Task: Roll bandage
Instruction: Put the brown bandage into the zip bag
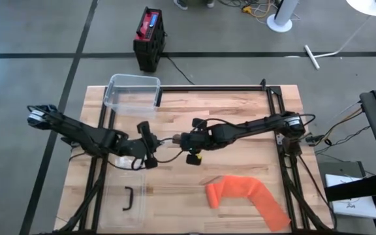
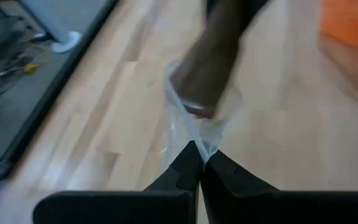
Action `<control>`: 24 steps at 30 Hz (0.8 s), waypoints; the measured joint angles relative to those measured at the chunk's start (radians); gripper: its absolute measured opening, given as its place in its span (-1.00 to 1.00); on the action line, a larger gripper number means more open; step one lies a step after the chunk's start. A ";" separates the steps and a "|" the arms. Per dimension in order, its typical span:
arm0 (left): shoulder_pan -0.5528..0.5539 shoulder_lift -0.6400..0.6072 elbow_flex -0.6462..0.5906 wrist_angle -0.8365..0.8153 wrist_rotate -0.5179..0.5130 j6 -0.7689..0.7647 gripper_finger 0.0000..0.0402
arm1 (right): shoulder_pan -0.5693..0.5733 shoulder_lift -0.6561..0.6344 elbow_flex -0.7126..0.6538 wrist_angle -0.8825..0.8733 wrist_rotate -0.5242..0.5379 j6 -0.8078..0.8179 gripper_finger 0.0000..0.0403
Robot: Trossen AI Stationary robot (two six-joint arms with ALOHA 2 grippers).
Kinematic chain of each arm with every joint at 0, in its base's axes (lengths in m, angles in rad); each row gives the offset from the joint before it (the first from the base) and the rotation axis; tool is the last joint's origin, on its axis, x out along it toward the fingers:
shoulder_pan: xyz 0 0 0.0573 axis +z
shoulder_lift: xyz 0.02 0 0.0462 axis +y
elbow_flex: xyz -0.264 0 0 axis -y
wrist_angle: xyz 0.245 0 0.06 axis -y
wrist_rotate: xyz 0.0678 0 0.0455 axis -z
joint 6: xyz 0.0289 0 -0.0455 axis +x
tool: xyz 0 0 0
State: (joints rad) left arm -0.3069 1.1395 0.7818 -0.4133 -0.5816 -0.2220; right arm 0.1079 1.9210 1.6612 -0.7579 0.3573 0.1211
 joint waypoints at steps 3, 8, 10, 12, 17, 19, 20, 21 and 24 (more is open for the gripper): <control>0.000 0.034 0.030 0.013 0.029 0.007 -1.00 | -0.002 0.013 0.002 -0.033 0.002 -0.011 -0.74; 0.001 0.100 0.062 0.090 0.085 0.053 -1.00 | -0.002 0.016 0.003 -0.073 -0.072 -0.098 -0.74; 0.006 0.129 0.067 0.132 0.108 0.068 -1.00 | 0.003 0.019 0.003 -0.071 -0.098 -0.140 -0.74; 0.008 0.160 0.070 0.179 0.138 0.081 -1.00 | 0.008 0.019 0.003 -0.073 -0.102 -0.170 -0.73; 0.029 0.203 0.071 0.290 0.189 0.132 -1.00 | 0.018 0.019 0.003 -0.081 -0.105 -0.240 -0.49; 0.046 0.208 0.074 0.313 0.207 0.148 -1.00 | 0.022 0.018 0.003 -0.081 -0.107 -0.244 -0.38; 0.054 0.206 0.074 0.328 0.207 0.161 -1.00 | 0.025 0.018 0.006 -0.092 -0.112 -0.244 -0.32; 0.060 0.201 0.074 0.328 0.208 0.174 -1.00 | 0.028 0.018 0.018 -0.123 -0.123 -0.244 -0.27; 0.074 0.191 0.074 0.336 0.208 0.201 -1.00 | 0.042 0.017 0.094 -0.224 -0.126 -0.220 -0.13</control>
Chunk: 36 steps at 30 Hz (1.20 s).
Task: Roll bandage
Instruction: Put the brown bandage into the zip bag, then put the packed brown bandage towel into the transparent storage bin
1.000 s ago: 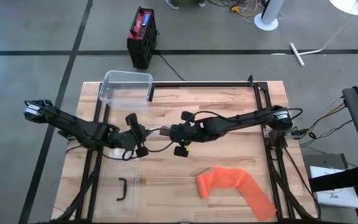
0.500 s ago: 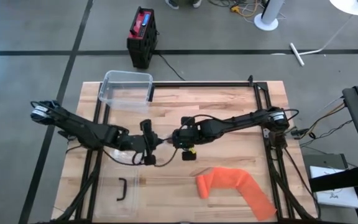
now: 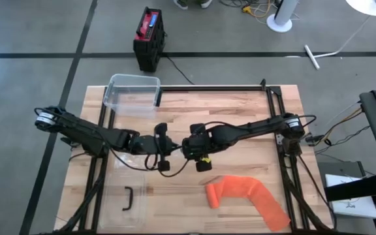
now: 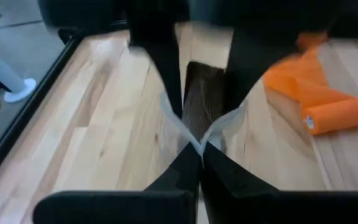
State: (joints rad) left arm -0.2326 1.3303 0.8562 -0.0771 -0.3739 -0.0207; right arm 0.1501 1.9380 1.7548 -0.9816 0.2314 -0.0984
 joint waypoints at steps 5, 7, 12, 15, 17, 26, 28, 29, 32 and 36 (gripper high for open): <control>0.002 -0.010 -0.013 0.073 0.002 0.030 -1.00 | 0.029 -0.002 0.196 -0.187 -0.005 0.072 0.07; 0.002 -0.016 -0.031 0.132 0.019 0.040 -1.00 | 0.041 -0.004 0.277 -0.256 -0.004 0.094 0.13; 0.005 -0.079 -0.081 0.256 0.027 0.068 -1.00 | 0.058 -0.005 0.457 -0.431 -0.001 0.196 0.24; 0.027 -0.174 -0.084 0.242 0.010 0.067 -1.00 | 0.066 -0.006 0.530 -0.501 0.007 0.249 0.24; 0.045 -0.252 -0.084 0.221 -0.061 0.062 -1.00 | 0.073 -0.010 0.550 -0.517 0.021 0.268 0.21; 0.240 -0.574 -0.095 0.066 -0.732 0.087 -1.00 | 0.119 -0.025 0.504 -0.510 0.177 0.349 0.00; 0.332 -0.623 -0.123 0.076 -0.761 0.090 -1.00 | 0.131 -0.025 0.478 -0.476 0.197 0.352 -0.04; 0.383 -0.644 -0.149 0.091 -0.749 0.086 -1.00 | 0.137 -0.025 0.461 -0.453 0.197 0.352 -0.06; 0.536 -0.686 -0.264 0.178 -0.634 0.078 -1.00 | 0.154 -0.024 0.418 -0.386 0.197 0.351 -0.12; 0.702 -0.682 -0.424 0.332 -0.481 0.043 -1.00 | 0.173 -0.024 0.366 -0.341 0.197 0.353 -0.18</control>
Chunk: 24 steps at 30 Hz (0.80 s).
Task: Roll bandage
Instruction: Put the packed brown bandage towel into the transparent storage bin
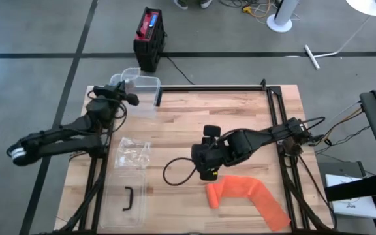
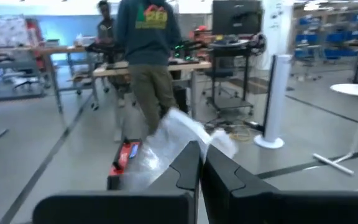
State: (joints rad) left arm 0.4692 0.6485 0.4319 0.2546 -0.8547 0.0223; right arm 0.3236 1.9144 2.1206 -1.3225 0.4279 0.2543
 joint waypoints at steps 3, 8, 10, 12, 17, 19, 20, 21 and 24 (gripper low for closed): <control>0.087 0.025 -0.050 0.086 0.080 -0.021 -1.00 | 0.008 0.000 -0.031 -0.002 0.000 0.016 -0.22; 0.144 0.067 -0.020 0.052 0.104 0.038 -1.00 | 0.008 -0.001 -0.061 -0.003 0.000 0.022 -0.31; 0.146 0.067 -0.003 0.022 0.086 0.032 -1.00 | 0.008 -0.001 -0.063 -0.001 0.002 0.023 -0.34; 0.147 0.055 0.011 0.036 0.151 -0.088 -1.00 | 0.008 -0.001 -0.065 0.003 0.006 0.023 -0.38; 0.120 0.133 0.071 0.118 0.778 -0.227 -1.00 | 0.004 -0.001 -0.065 0.043 0.058 -0.040 -0.48; 0.099 0.178 0.104 0.100 0.940 -0.230 -1.00 | -0.001 -0.001 -0.065 0.069 0.078 -0.069 -0.52; 0.090 0.196 0.127 0.103 0.996 -0.233 -1.00 | -0.004 -0.001 -0.065 0.081 0.081 -0.079 -0.53; 0.082 0.211 0.148 0.108 1.040 -0.236 -1.00 | -0.008 -0.002 -0.065 0.091 0.082 -0.080 -0.56; 0.074 0.245 0.215 0.084 1.101 -0.238 -1.00 | -0.013 -0.003 -0.065 0.101 0.082 -0.071 -0.62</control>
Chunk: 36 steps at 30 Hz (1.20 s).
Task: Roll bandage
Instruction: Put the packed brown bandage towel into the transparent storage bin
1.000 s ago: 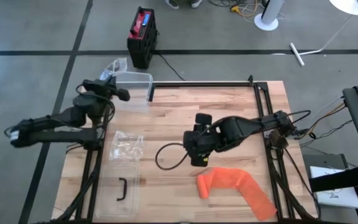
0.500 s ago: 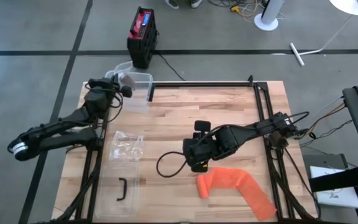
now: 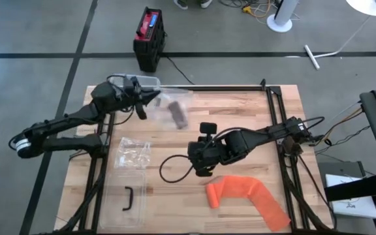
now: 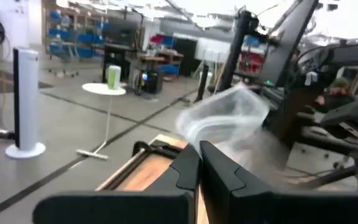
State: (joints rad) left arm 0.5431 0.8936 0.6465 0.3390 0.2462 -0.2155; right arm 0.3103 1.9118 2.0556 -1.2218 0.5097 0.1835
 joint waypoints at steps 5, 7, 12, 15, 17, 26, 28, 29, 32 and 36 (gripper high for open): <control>0.007 -0.029 0.097 -0.215 -0.419 0.130 -1.00 | 0.005 0.000 0.000 -0.013 -0.019 0.034 -0.72; 0.008 -0.033 0.126 -0.320 -0.690 0.170 -1.00 | 0.010 0.000 0.000 -0.029 -0.019 0.042 -0.76; 0.008 -0.038 0.131 -0.323 -0.380 0.117 -1.00 | 0.010 0.000 0.000 -0.027 -0.015 0.033 -0.83; 0.001 -0.020 0.130 -0.193 0.129 0.088 -1.00 | 0.001 0.000 0.000 -0.015 -0.008 0.025 -0.86; -0.014 -0.010 0.126 -0.154 0.215 0.045 -1.00 | -0.004 0.000 0.000 -0.006 -0.008 0.025 -0.87; -0.005 -0.062 0.126 -0.371 -0.404 0.129 -1.00 | -0.005 0.000 0.000 0.001 -0.012 0.033 -0.89; -0.005 -0.070 0.126 -0.448 -0.541 0.145 -1.00 | -0.005 0.000 0.000 0.001 -0.012 0.025 -0.89; -0.005 -0.074 0.126 -0.493 -0.603 0.147 -1.00 | -0.005 0.000 0.000 0.001 -0.012 0.023 -0.88; -0.004 -0.080 0.126 -0.610 -0.727 0.129 -1.00 | -0.008 0.000 0.000 0.001 -0.011 0.010 -0.88; -0.005 -0.089 0.104 -0.664 -0.782 0.088 -1.00 | -0.010 0.000 0.000 0.001 -0.011 -0.001 -0.88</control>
State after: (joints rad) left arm 0.5380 0.8042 0.7507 -0.3246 -0.5361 -0.1272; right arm 0.3004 1.9118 2.0552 -1.2209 0.4984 0.1821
